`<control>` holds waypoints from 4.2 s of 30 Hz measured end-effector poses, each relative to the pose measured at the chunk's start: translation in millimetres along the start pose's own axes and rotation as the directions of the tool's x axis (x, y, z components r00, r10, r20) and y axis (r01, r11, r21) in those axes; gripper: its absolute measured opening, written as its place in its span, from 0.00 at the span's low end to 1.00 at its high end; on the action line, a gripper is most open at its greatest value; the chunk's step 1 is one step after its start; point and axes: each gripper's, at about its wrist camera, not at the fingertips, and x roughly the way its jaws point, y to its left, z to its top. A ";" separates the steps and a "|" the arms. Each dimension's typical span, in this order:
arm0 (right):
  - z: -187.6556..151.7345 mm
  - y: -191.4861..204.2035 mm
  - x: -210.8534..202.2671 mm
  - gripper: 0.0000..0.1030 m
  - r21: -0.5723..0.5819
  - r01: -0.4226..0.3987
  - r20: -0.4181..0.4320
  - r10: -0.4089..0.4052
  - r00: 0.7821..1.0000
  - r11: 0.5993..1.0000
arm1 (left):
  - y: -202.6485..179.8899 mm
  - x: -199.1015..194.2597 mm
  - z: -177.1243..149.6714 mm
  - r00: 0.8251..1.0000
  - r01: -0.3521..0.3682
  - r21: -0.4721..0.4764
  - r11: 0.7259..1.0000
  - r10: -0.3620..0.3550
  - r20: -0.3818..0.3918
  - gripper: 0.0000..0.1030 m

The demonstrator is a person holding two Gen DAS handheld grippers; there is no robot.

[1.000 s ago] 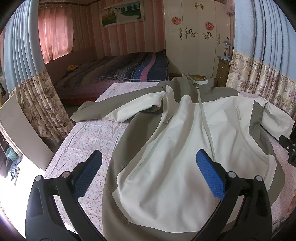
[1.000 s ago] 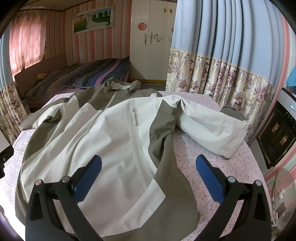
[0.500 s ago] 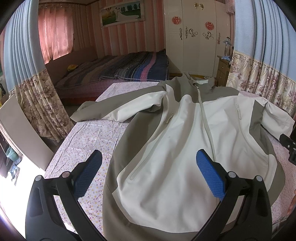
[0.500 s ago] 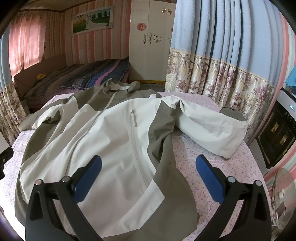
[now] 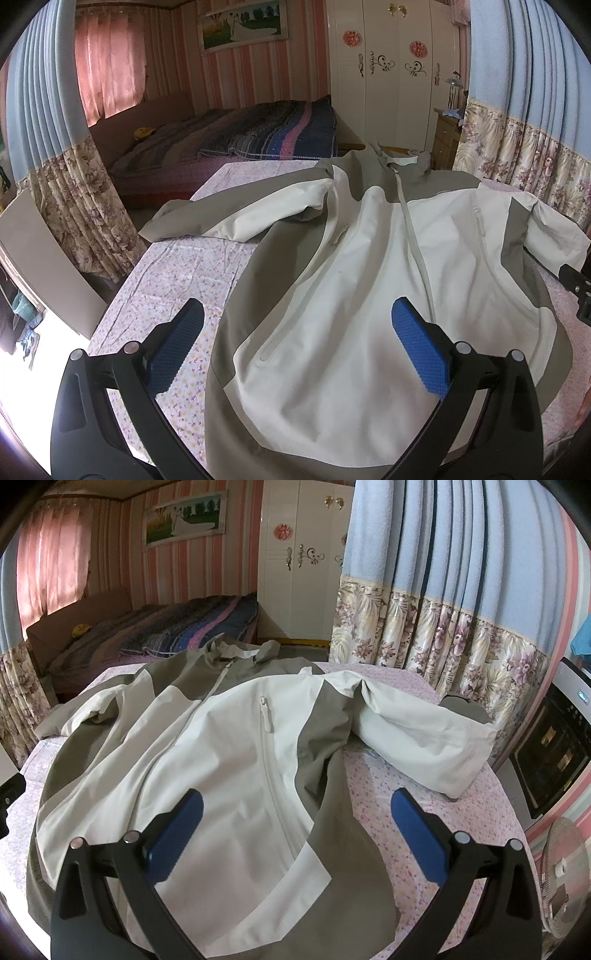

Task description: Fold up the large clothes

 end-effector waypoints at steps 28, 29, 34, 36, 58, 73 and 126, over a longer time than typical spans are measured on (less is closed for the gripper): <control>74.6 13.3 83.6 0.99 -0.158 0.087 0.126 -0.067 0.990 0.984 | 187.4 141.5 57.6 0.994 -0.095 -0.354 0.930 0.069 -0.085 0.97; 76.7 12.8 87.1 0.99 -0.153 0.085 0.121 -0.066 0.990 0.985 | 194.6 155.6 59.7 0.992 -0.106 -0.354 0.929 0.073 -0.105 0.97; 83.9 17.6 102.9 0.99 -0.162 0.104 0.106 -0.087 0.991 0.981 | 228.5 209.2 70.8 0.984 -0.126 -0.432 0.893 0.055 -0.171 0.97; 85.4 19.8 107.8 0.99 -0.168 0.106 0.102 -0.090 0.991 0.980 | 237.8 229.6 79.7 0.979 -0.159 -0.434 0.887 0.083 -0.187 0.97; 96.2 18.0 116.9 0.99 -0.179 0.142 0.132 -0.120 0.984 0.974 | 331.1 240.4 155.2 0.992 -0.122 -0.618 0.777 0.103 -0.067 0.01; 105.8 -31.0 122.3 0.99 -0.119 0.159 0.191 -0.135 0.972 0.980 | 107.5 165.8 272.6 0.993 0.004 -0.424 0.906 0.046 0.108 0.01; 92.6 -53.2 163.2 0.58 -0.491 -0.426 -0.132 0.419 0.898 0.760 | 34.4 284.9 148.2 0.953 0.221 0.042 0.974 -0.206 -0.223 0.97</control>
